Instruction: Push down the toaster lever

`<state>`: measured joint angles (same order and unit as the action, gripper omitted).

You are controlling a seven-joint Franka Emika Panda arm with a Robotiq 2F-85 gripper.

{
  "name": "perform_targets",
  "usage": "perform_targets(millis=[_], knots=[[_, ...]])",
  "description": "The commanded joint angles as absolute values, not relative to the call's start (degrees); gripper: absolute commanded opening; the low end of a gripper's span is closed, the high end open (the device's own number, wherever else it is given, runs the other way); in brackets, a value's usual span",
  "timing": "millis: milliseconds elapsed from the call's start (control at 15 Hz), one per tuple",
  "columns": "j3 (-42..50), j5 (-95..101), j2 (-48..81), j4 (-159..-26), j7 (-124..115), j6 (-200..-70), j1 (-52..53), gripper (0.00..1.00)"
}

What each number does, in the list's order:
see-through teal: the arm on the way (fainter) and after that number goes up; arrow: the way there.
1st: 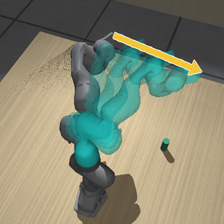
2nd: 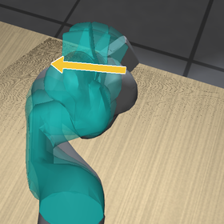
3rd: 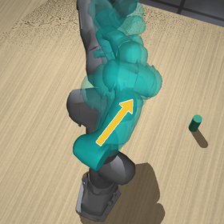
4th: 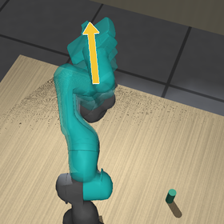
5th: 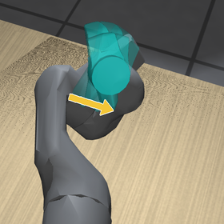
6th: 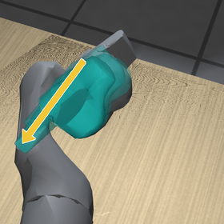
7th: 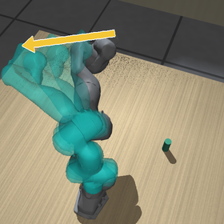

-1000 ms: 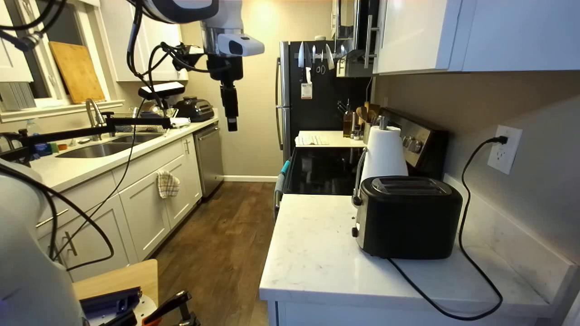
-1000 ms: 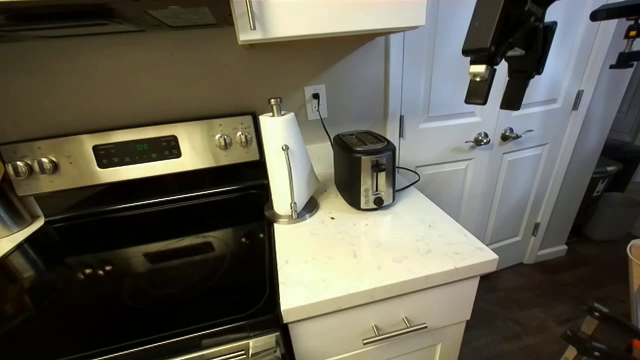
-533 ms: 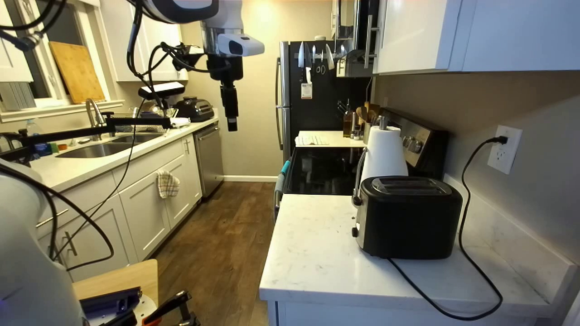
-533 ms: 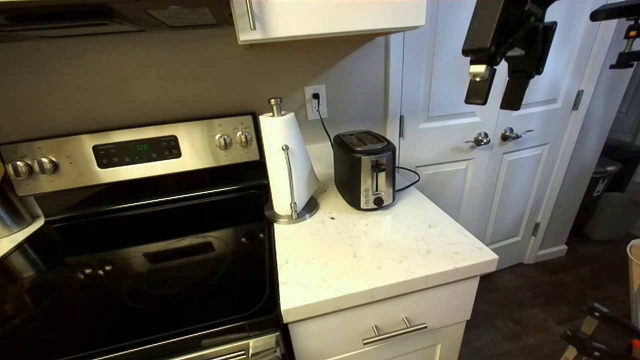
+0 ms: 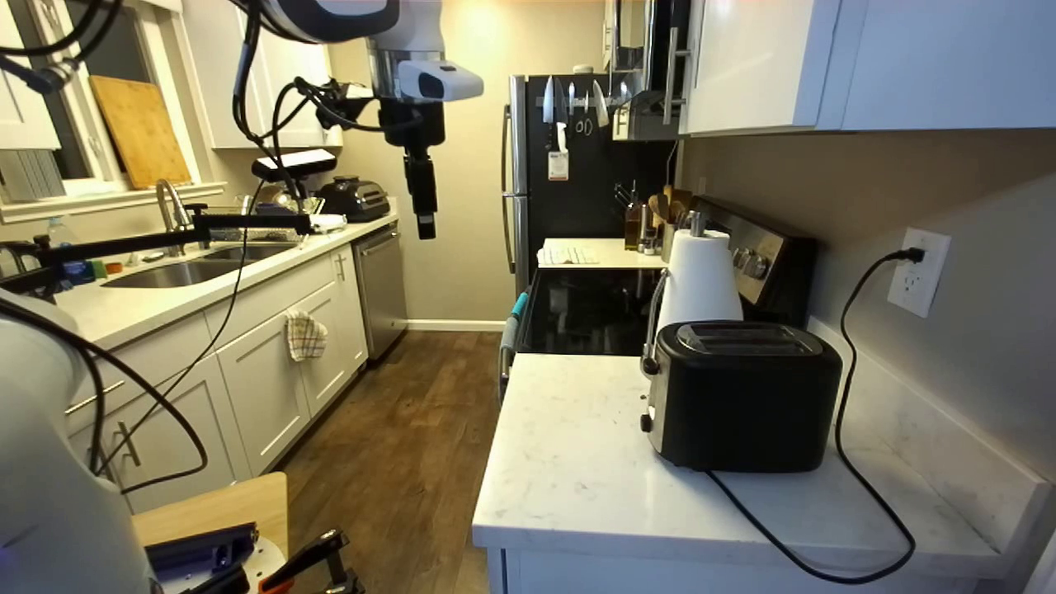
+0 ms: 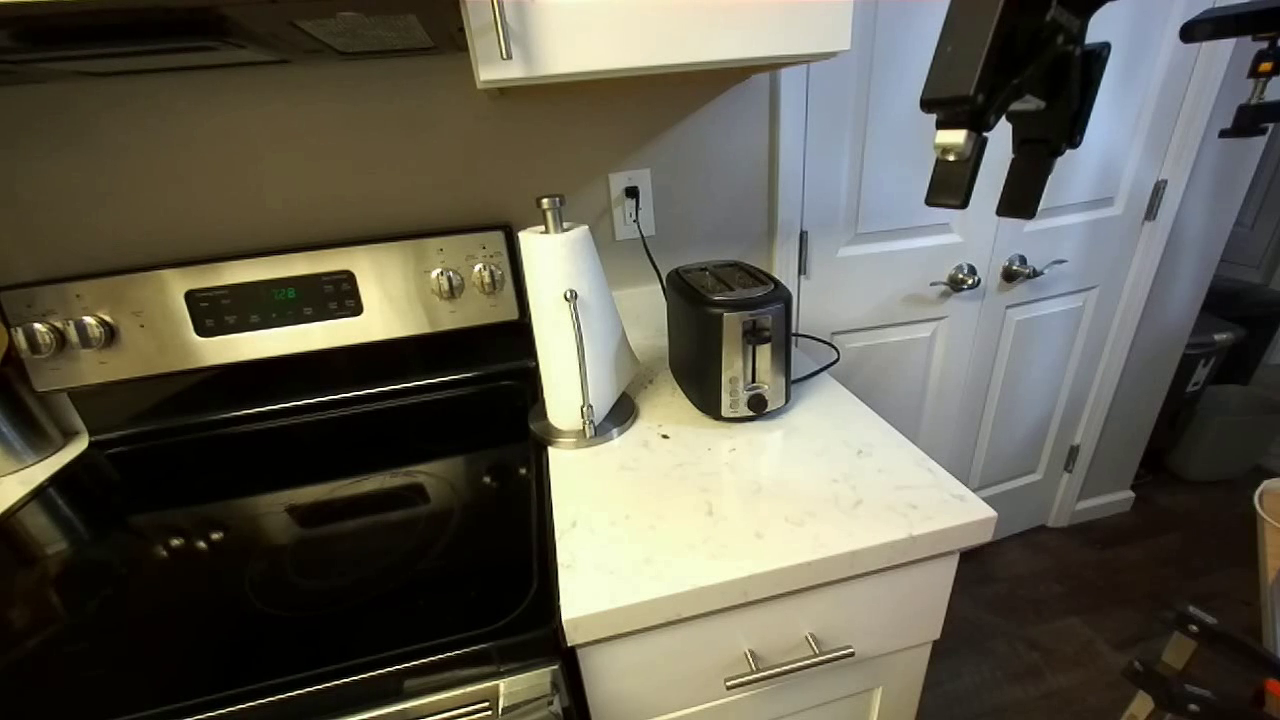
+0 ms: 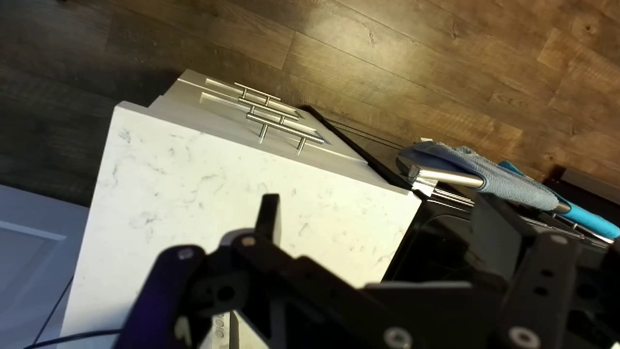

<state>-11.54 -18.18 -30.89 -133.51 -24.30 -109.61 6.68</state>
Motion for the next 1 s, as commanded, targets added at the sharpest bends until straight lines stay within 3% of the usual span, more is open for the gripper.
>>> perform_targets(millis=[0, 133, 200, 267, 933], knots=[[-12.81, -16.71, -31.40, -134.85, -25.96, -112.67, 5.50, 1.00], [-13.38, -16.28, -31.43, -135.59, -26.09, -114.72, 5.37, 0.98], [-13.71, -16.02, -31.34, -135.90, -26.06, -115.85, 5.39, 0.73], [-14.05, -15.78, -31.17, -136.12, -25.99, -116.87, 5.51, 0.73], [-15.50, -7.68, -24.52, -135.93, -29.45, -127.32, 2.94, 0.08]])
